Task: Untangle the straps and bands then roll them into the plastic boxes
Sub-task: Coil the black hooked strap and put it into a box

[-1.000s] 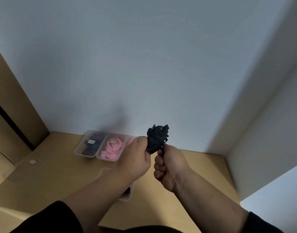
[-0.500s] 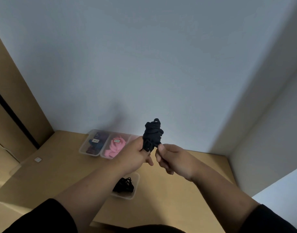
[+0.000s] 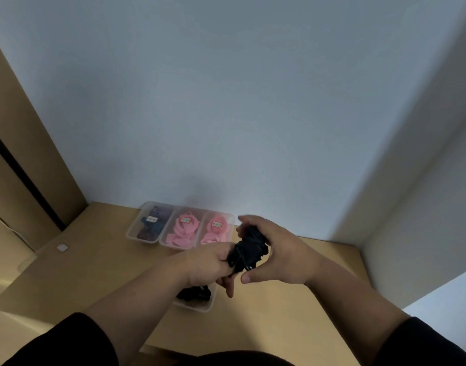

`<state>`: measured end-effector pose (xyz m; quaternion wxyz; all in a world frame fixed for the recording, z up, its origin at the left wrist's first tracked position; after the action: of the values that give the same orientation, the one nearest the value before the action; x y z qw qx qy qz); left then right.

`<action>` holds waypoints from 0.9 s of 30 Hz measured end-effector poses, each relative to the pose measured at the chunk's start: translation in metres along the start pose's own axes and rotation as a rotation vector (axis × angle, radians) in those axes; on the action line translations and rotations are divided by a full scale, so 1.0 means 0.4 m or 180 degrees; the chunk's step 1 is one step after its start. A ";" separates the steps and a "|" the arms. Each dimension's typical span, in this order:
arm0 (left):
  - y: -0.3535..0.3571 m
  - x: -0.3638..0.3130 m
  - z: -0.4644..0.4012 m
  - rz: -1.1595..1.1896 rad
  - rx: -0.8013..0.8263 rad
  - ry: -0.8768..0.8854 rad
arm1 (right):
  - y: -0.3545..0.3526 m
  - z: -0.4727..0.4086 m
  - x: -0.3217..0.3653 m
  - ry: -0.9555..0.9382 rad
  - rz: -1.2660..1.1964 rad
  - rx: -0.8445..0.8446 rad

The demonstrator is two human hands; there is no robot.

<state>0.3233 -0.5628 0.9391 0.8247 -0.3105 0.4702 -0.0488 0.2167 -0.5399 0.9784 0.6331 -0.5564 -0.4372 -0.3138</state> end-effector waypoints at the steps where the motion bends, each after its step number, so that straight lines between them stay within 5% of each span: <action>1: 0.001 0.001 0.001 -0.0003 0.0017 -0.0009 | -0.002 -0.001 -0.004 0.0017 0.0047 -0.0085; 11: 0.021 0.032 -0.008 0.0825 -0.0145 0.0121 | 0.003 0.001 -0.028 -0.0028 -0.0135 -0.0371; 23: 0.040 0.067 0.016 0.1389 -0.0036 -0.0077 | 0.039 -0.032 -0.056 0.0064 0.0043 -0.0022; 27: 0.035 0.093 0.008 0.1944 -0.0430 -0.0125 | 0.050 -0.045 -0.063 -0.0070 0.0253 -0.0054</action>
<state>0.3434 -0.5639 0.9046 0.7877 -0.2100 0.5278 0.2385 0.2276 -0.5563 0.9472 0.6355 -0.5821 -0.4191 -0.2859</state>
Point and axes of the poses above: each hand's wrist, its own z-axis away from the middle knuckle, its own y-axis out of the palm, x = y × z, the point moved 9 cm from there along -z, towards the middle knuckle, and after that the axes turned 12 degrees about -z, right-handed, at the moved point
